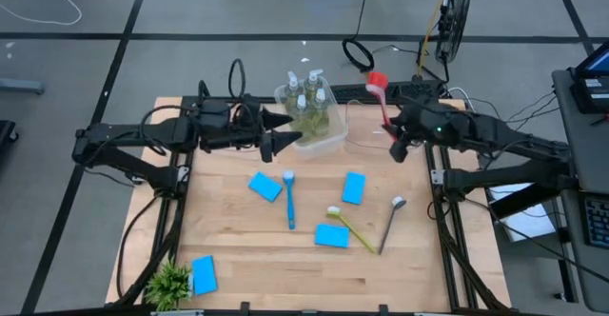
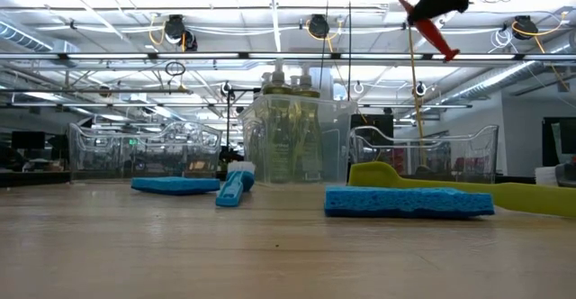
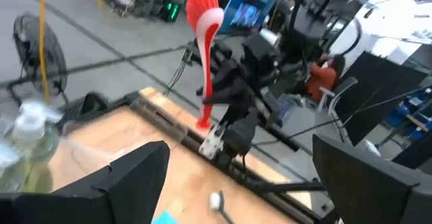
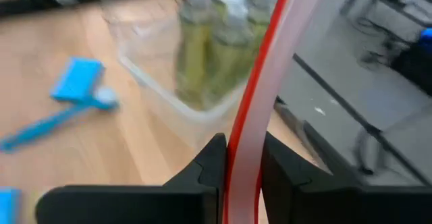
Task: Pick & Place Kitchen Sink Supplies
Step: Put the red dish brush into the right transparent bin
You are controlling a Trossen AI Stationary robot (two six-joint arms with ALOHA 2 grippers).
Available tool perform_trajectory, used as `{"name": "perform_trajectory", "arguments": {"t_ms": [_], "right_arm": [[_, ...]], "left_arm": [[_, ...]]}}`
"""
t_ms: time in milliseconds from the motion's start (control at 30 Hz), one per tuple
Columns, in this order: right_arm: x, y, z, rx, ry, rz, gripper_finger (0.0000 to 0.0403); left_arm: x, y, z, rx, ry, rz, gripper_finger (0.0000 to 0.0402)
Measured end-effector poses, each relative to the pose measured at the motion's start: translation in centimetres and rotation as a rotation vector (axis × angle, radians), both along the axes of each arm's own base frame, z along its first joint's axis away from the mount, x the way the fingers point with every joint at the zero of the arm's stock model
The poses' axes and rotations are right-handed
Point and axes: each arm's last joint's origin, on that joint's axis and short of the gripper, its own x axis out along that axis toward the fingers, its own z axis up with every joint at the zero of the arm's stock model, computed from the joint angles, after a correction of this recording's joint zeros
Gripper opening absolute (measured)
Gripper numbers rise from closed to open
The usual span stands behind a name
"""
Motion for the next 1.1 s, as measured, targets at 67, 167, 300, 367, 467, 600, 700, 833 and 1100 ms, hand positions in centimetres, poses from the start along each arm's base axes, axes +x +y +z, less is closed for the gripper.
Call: {"name": "perform_trajectory", "arguments": {"t_ms": [67, 167, 300, 367, 467, 600, 700, 833, 1100], "right_arm": [[0.1, -0.3, 0.1, -0.012, 0.059, -0.017, 0.0049], [0.7, -1.0, -0.3, -0.025, 0.181, -0.014, 0.0049], [2.0, -2.1, -2.0, -0.048, 0.402, -0.028, 0.0049], [2.5, -2.8, -3.1, -0.063, 0.517, -0.047, 0.0049], [3.2, -3.7, -4.5, -0.072, 0.684, -0.066, 0.0049], [3.6, -4.8, -6.1, -0.077, 0.866, -0.079, 0.0049], [3.9, -5.4, -6.9, -0.069, 0.96, -0.063, 0.0049], [4.4, -5.9, -8.0, -0.056, 1.07, -0.006, 0.0049], [4.7, -7.5, -10.2, 0.02, 1.277, 0.068, 0.0049]], "left_arm": [[0.0, 0.0, -0.3, -0.005, 0.024, 0.0, 0.0353], [0.0, -0.1, -0.5, -0.007, 0.05, -0.003, 0.0344], [0.0, -0.2, -0.8, -0.025, 0.08, -0.005, 0.0335], [0.0, -0.4, -1.0, -0.033, 0.097, -0.011, 0.0332], [0.0, -0.6, -1.0, -0.033, 0.098, -0.019, 0.0331], [0.0, -0.8, -1.1, -0.024, 0.102, -0.028, 0.0337], [0.0, -0.9, -1.1, -0.023, 0.107, -0.032, 0.034], [-0.1, -0.9, -1.1, -0.022, 0.108, -0.032, 0.0334], [-0.1, -0.9, -1.1, -0.016, 0.11, -0.032, 0.0325]]}}
